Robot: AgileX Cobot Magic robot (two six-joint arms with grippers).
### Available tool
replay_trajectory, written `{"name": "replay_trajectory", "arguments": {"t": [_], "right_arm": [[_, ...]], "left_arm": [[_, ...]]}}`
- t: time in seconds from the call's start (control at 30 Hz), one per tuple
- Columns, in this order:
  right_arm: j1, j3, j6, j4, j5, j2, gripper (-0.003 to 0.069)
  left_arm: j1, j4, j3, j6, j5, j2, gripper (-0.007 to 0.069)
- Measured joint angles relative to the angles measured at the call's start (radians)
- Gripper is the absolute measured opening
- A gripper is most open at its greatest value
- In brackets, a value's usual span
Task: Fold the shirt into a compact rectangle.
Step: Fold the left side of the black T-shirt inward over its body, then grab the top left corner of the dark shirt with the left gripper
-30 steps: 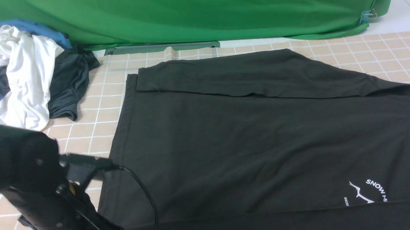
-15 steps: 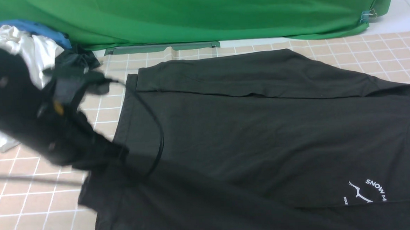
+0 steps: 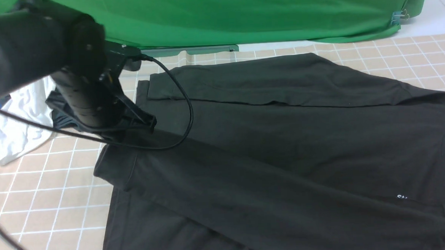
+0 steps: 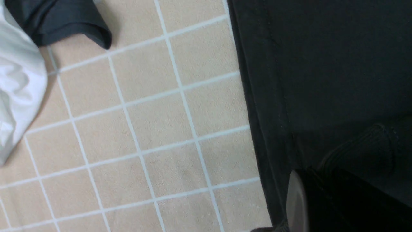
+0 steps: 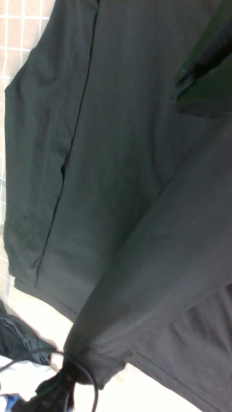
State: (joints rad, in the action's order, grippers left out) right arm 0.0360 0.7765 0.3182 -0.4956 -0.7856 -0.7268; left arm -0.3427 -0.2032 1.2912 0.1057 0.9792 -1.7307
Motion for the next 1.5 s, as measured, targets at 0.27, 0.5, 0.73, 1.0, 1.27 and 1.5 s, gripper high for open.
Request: {"name": "replay_trajectory", "arguments": {"t": [0.27,0.5,0.73,1.0,1.27,1.5], "right_arm": [[0.000,0.000,0.000,0.000,0.002,0.000,0.0071],[0.000,0.000,0.000,0.000,0.002,0.000,0.0071],[0.000,0.000,0.000,-0.001,0.002,0.000,0.0077],[0.000,0.000,0.000,-0.001,0.002,0.000,0.0090],[0.000,0.000,0.001,-0.001,0.002,0.000,0.0092],[0.000,0.000,0.002,-0.001,0.002,0.000,0.0103]], "left_arm": [[0.000,-0.017,0.028,0.023,-0.041,-0.067,0.0038],[0.000,-0.068,0.028,0.052,-0.106,-0.068,0.0159],[0.010,-0.106,0.110,0.167,-0.132,-0.072,0.0417],[0.131,0.192,0.376,0.083,-0.168,-0.212,0.0456],[0.142,0.272,0.560,-0.009,-0.225,-0.467,0.0456],[0.142,0.226,0.597,-0.012,-0.243,-0.593,0.0456]]}}
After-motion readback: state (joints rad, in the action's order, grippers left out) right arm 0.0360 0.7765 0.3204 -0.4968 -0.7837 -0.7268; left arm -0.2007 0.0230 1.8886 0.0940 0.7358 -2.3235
